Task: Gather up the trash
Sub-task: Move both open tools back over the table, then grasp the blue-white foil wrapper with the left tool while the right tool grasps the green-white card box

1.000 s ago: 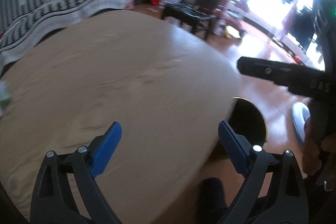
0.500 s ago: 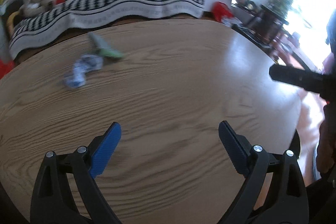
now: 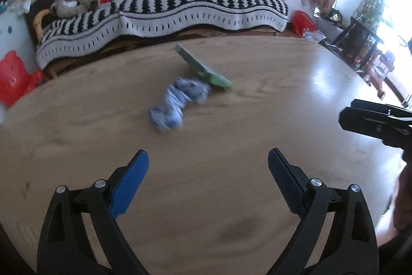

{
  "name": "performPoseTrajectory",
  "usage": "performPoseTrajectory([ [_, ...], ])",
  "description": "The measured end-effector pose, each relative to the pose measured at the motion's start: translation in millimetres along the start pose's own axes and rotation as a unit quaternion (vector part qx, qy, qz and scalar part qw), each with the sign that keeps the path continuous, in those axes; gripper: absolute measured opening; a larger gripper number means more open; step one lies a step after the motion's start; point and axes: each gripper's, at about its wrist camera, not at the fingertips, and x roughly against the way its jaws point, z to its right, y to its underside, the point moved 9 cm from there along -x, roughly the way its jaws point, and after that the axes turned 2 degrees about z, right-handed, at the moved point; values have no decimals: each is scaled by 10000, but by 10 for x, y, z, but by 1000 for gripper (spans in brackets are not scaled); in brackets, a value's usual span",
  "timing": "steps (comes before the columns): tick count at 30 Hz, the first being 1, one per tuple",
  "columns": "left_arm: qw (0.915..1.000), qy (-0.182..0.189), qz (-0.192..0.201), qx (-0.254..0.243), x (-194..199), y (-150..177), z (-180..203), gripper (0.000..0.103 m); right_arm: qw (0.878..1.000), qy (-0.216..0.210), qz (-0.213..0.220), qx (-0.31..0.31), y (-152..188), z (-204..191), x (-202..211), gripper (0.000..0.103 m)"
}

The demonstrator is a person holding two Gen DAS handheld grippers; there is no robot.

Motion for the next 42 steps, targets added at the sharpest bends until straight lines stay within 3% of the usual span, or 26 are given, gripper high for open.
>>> performPoseTrajectory([
  [3, 9999, -91, -46, -32, -218, -104, -152, 91, 9997, -211, -144, 37, -201, -143, -292, 88],
  [10, 9992, 83, -256, 280, -574, -224, -424, 91, 9960, -642, -609, -132, -616, -384, -1093, 88],
  [19, 9989, 19, -340, 306, -813, -258, -504, 89, 9930, -699, -946, -94, -903, -638, -1780, 86],
  [21, 9990, 61, -294, 318, -800, -276, -502, 80, 9925, -696, -997, -142, -885, -633, -1853, 75],
  [23, 9992, 83, -234, 320, -786, -290, -503, 56, 9934, -648, -939, -89, -877, -628, -1873, 56],
  [24, 9993, 84, -227, 301, -780, -292, -499, 49, 9933, -667, -942, -82, -867, -632, -1879, 56],
  [26, 9993, 139, -240, 255, -761, -280, -477, 24, 9929, -708, -952, -79, -847, -629, -1867, 55],
  [32, 9996, 18, -229, 188, -644, -267, -416, 21, 9960, -513, -706, -166, -855, -523, -1614, 55],
  [42, 9997, -84, 237, -39, 95, -380, 91, 21, 9995, -189, -170, -188, -537, 7, -402, 55],
])
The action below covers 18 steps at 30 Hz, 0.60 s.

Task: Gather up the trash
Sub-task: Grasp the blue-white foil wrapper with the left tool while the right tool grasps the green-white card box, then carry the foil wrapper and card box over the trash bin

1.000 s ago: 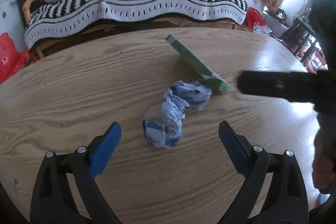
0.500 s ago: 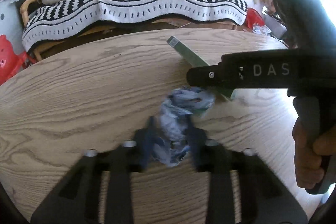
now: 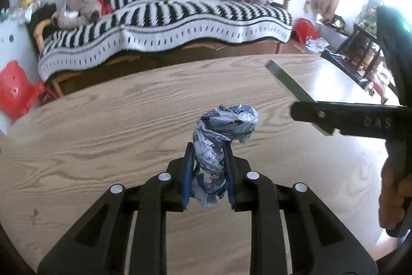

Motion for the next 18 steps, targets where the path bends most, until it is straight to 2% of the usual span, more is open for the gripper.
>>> performPoseTrajectory([
  [6, 9994, 248, 74, -213, 349, 12, 630, 21, 9991, 246, 319, -140, 476, 512, 877, 55],
  [9, 9980, 468, 113, -408, 460, 25, 1069, 21, 9973, 474, 491, -253, 747, 840, 1306, 55],
  [15, 9913, 1061, 93, -766, 574, 141, 2111, 21, 9877, 1204, 791, -609, 1376, 1669, 2082, 55],
  [18, 9826, 1524, 69, -1058, 629, 266, 2812, 21, 9785, 1620, 909, -892, 1736, 2137, 2466, 55],
])
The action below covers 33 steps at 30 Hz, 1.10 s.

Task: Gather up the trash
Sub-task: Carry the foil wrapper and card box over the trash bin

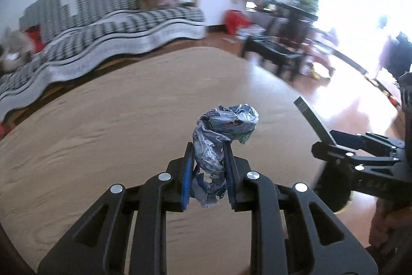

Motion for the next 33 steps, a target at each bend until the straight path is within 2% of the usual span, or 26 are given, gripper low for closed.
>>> performPoseTrajectory([
  [5, 9967, 670, -87, -458, -252, 63, 997, 21, 9951, 625, 153, -751, 391, 1058, 424, 55],
  [9, 9897, 1208, -245, -733, -486, 210, 1734, 21, 9844, 1232, 120, -1247, 795, 1875, 649, 55],
  [15, 9800, 1608, -628, -988, -891, 500, 2497, 21, 9710, 1578, -80, -1793, 1265, 2588, 753, 55],
  [20, 9738, 1707, -935, -1178, -1120, 754, 2831, 22, 9634, 1496, -193, -2217, 1431, 2900, 762, 55],
  [28, 9675, 1782, -1291, -1247, -1409, 890, 2917, 22, 9580, 1539, -455, -2376, 1467, 2942, 620, 55],
  [33, 9662, 1820, -1315, -1267, -1449, 895, 2997, 22, 9563, 1583, -504, -2405, 1454, 2942, 577, 56],
])
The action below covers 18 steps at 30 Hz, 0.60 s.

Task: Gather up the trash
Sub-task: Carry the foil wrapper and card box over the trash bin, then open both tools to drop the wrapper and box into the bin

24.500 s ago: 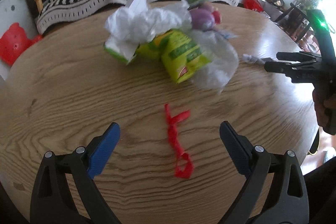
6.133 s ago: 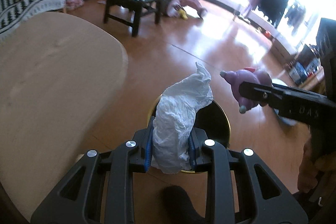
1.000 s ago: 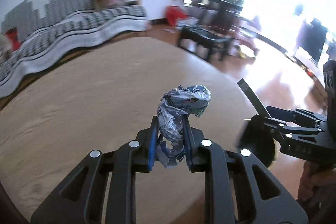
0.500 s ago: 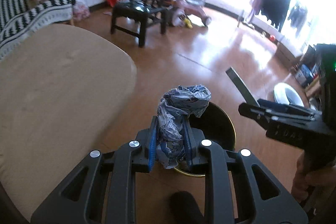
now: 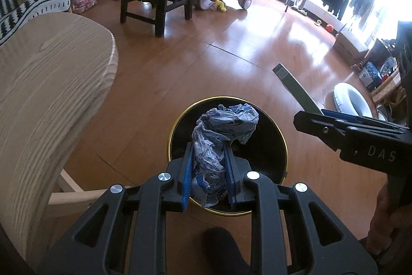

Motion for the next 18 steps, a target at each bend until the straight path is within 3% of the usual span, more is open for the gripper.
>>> performPoseTrajectory([
  [18, 9998, 171, -134, 2, -85, 48, 75, 22, 10000, 44, 11, -47, 3, 14, 0, 56],
])
